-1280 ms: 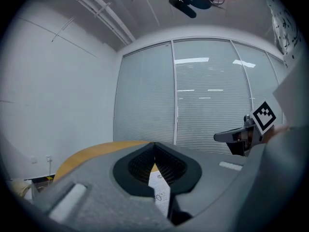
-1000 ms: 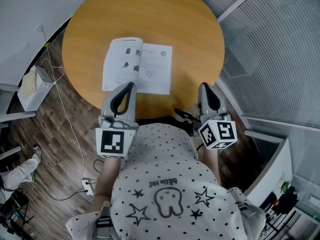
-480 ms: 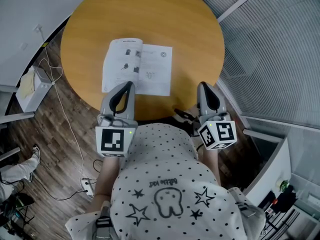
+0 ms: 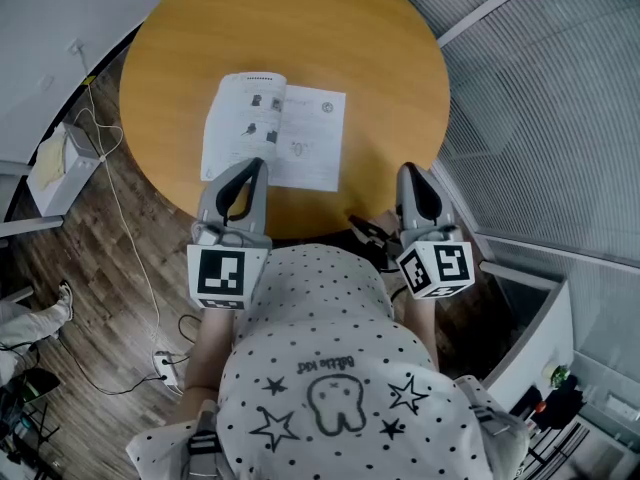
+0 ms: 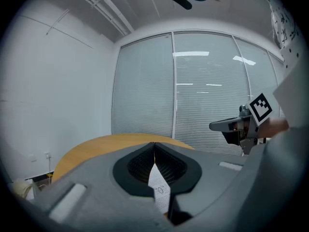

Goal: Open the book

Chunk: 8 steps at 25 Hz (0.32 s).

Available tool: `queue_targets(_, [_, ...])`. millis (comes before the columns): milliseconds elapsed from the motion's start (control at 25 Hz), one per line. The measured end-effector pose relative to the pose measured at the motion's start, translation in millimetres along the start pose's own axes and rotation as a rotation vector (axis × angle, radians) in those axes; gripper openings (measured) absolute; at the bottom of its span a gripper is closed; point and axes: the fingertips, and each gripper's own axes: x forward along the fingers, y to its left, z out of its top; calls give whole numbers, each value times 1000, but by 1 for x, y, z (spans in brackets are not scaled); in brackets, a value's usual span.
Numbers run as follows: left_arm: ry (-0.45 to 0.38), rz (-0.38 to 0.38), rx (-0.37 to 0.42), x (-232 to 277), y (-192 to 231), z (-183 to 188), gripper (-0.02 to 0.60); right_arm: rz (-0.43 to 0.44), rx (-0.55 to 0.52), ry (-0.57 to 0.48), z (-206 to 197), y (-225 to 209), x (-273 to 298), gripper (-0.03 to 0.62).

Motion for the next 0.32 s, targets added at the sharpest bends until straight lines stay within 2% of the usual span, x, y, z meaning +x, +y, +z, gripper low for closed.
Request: queue_targets(320, [0,-3,6,4,-1,2,12,14,-2,-14,1,-1,-1,4])
